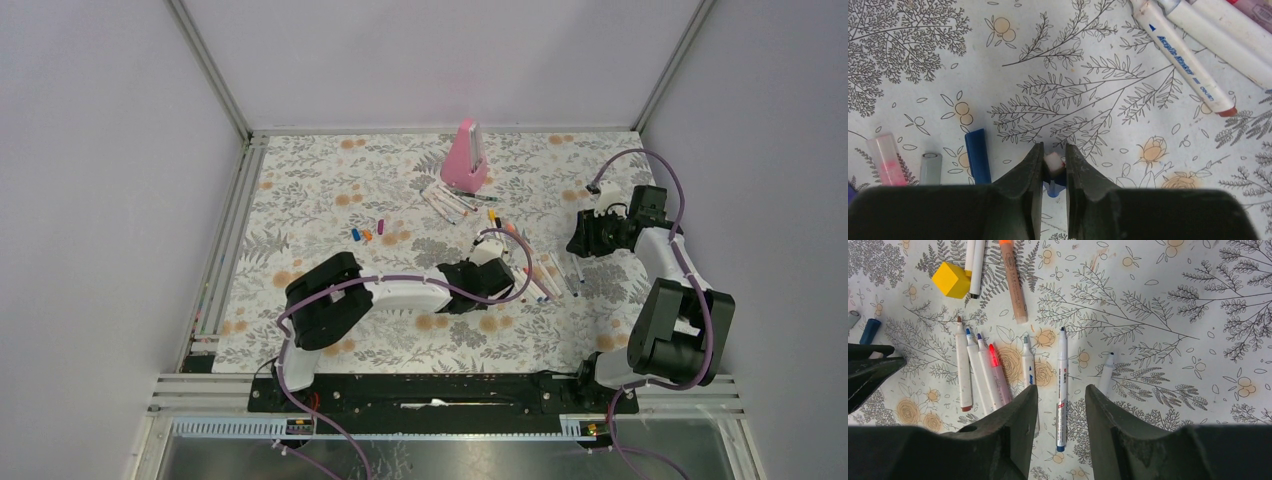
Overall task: Open the pen caps
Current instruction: Place the pen cap at the center of the board, then pick up the pen from the center of the board.
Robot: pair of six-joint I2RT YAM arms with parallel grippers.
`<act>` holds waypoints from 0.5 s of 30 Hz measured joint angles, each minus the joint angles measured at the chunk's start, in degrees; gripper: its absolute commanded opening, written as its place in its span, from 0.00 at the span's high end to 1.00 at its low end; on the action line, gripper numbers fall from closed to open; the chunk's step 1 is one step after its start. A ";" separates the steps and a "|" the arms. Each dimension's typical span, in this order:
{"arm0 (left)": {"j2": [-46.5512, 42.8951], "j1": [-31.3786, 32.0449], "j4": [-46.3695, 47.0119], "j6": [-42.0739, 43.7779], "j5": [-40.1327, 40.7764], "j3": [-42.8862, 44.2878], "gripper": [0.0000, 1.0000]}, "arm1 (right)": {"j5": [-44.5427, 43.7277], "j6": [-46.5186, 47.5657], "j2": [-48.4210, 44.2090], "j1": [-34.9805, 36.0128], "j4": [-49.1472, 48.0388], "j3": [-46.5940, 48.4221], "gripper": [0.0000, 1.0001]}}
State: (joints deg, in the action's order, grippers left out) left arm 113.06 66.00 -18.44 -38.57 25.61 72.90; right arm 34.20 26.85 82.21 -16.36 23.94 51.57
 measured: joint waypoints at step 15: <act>0.13 -0.07 -4.13 1.09 3.82 1.97 0.60 | 4.39 0.96 -3.04 -0.22 0.42 -1.01 0.52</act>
State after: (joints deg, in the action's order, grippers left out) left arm 113.19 65.93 -22.57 -37.47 29.43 74.87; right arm 38.59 27.81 79.18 -16.58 24.36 50.57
